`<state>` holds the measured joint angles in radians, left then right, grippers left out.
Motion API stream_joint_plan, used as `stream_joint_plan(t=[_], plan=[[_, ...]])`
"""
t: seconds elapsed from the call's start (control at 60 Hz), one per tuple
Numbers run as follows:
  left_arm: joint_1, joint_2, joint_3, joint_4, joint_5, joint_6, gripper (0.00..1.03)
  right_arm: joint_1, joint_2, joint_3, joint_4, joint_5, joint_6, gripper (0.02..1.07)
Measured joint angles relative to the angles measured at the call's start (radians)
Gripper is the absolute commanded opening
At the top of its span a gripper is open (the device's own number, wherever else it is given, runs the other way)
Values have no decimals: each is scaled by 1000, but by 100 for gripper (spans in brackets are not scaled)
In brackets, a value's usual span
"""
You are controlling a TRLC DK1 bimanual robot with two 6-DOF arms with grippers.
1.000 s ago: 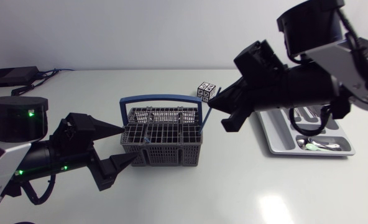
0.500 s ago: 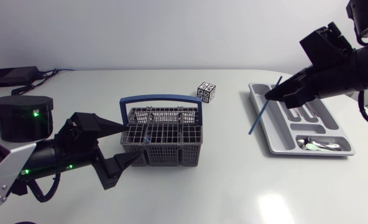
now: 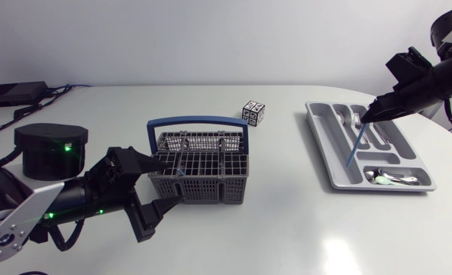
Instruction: Transfer all utensils from the basket to the drawer tray.
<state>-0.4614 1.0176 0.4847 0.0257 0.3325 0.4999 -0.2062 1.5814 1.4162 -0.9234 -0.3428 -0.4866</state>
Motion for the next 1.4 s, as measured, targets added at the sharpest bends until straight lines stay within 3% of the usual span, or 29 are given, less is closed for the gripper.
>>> stream_joint_plan(t=[0.583, 0.683, 0.8, 0.867, 1.2, 1.4], plan=[[-11, 57, 34, -13, 3, 10, 91, -50, 445, 317, -152, -32, -16, 9], [-11, 57, 34, -12, 3, 11, 91, -50, 489, 354, -148, -48, -14, 26], [-11, 57, 34, -1, 3, 16, 91, -48, 531, 385, -135, -47, -3, 53], [-11, 58, 34, 8, 3, 18, 91, -47, 550, 396, -117, -47, 8, 59], [-14, 68, 32, 88, -9, 21, 89, -35, 428, 276, 1, -47, 15, 65], [-22, 102, 19, 154, -29, 23, 78, 40, 233, 75, 92, -46, 15, 68]])
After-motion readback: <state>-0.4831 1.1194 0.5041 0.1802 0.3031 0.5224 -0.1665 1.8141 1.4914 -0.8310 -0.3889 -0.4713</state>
